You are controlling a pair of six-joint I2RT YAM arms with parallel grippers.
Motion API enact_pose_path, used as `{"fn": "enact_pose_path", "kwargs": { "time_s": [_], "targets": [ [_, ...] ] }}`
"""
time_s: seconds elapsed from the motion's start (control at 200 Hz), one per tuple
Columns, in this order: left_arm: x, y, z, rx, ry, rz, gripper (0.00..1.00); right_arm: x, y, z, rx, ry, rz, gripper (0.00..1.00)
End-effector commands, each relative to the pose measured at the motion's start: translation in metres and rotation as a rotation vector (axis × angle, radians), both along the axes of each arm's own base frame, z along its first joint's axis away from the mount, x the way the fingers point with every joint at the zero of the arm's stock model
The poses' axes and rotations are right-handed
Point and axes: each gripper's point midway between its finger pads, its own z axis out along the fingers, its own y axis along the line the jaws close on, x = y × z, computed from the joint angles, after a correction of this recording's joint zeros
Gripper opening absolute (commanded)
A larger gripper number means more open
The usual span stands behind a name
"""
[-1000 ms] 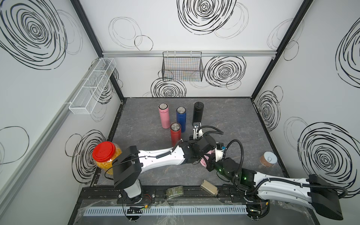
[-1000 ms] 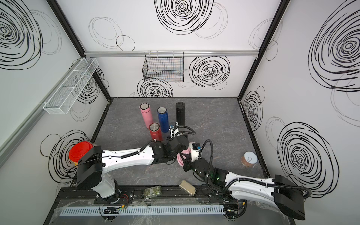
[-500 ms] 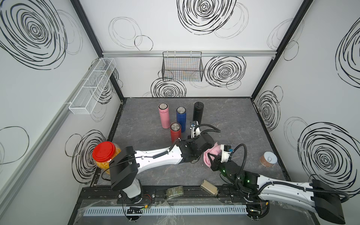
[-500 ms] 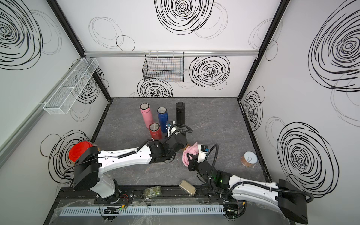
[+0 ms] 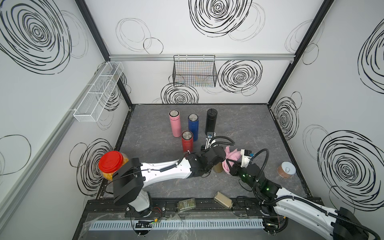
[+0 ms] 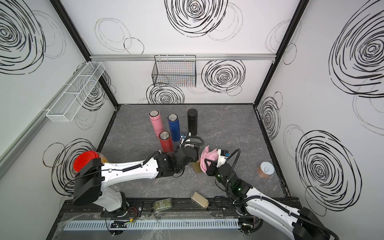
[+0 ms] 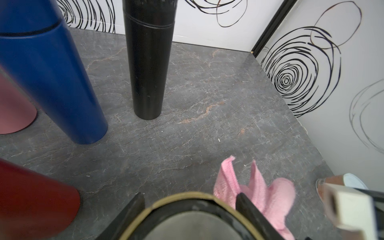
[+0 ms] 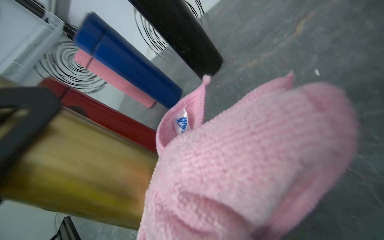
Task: Wipe the surface of the thermos
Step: Wipe the dirt from the surface of the thermos.
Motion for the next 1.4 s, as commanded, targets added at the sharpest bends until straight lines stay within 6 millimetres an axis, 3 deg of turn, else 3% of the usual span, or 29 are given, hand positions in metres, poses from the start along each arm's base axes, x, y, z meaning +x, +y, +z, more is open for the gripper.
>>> {"fn": "enact_pose_path", "kwargs": {
  "time_s": [0.0, 0.16, 0.255, 0.33, 0.505, 0.56, 0.621, 0.711, 0.891, 0.961, 1.026, 1.146, 1.231, 1.311, 1.396],
  "targets": [
    [0.001, -0.008, 0.041, -0.067, -0.108, -0.061, 0.00, -0.007, 0.006, 0.005, 0.049, 0.045, 0.043, 0.00],
    [0.003, -0.008, 0.033, -0.040, -0.093, -0.087, 0.00, -0.004, 0.020, 0.078, 0.153, -0.155, 0.117, 0.00],
    [0.001, -0.006, 0.032, -0.046, -0.093, -0.088, 0.00, -0.005, 0.024, 0.092, 0.175, -0.179, 0.141, 0.00],
    [-0.001, -0.005, 0.032, -0.046, -0.096, -0.086, 0.00, -0.005, 0.026, 0.074, 0.158, -0.130, 0.151, 0.00],
    [-0.004, -0.003, 0.029, -0.045, -0.117, -0.094, 0.00, -0.017, 0.022, -0.009, 0.041, 0.131, 0.144, 0.00],
    [-0.004, -0.004, 0.028, -0.037, -0.120, -0.099, 0.00, -0.021, 0.020, -0.022, 0.009, 0.177, 0.147, 0.00],
    [-0.004, -0.004, 0.028, -0.031, -0.129, -0.102, 0.00, -0.022, 0.022, -0.021, 0.002, 0.182, 0.160, 0.00],
    [-0.005, -0.006, 0.029, -0.026, -0.153, -0.122, 0.00, -0.017, 0.032, 0.004, 0.038, 0.103, 0.196, 0.00],
    [-0.014, -0.011, 0.037, -0.024, -0.242, -0.202, 0.00, -0.010, 0.044, 0.085, 0.147, -0.123, 0.247, 0.00],
    [-0.017, -0.010, 0.037, -0.005, -0.274, -0.227, 0.00, -0.008, 0.045, 0.094, 0.167, -0.141, 0.241, 0.00],
    [-0.020, -0.010, 0.034, 0.016, -0.295, -0.258, 0.00, -0.009, 0.045, 0.079, 0.128, -0.102, 0.248, 0.00],
    [-0.024, -0.011, 0.026, 0.071, -0.312, -0.312, 0.00, -0.014, 0.038, 0.011, 0.023, 0.086, 0.225, 0.00],
    [-0.031, -0.017, 0.021, 0.097, -0.325, -0.378, 0.00, -0.021, 0.033, -0.023, -0.002, 0.198, 0.224, 0.00],
    [-0.034, -0.018, 0.017, 0.108, -0.339, -0.424, 0.00, -0.020, 0.033, -0.026, 0.008, 0.213, 0.238, 0.00],
    [-0.034, -0.019, 0.012, 0.113, -0.339, -0.472, 0.00, -0.010, 0.037, 0.001, 0.063, 0.148, 0.270, 0.00]
  ]
}}
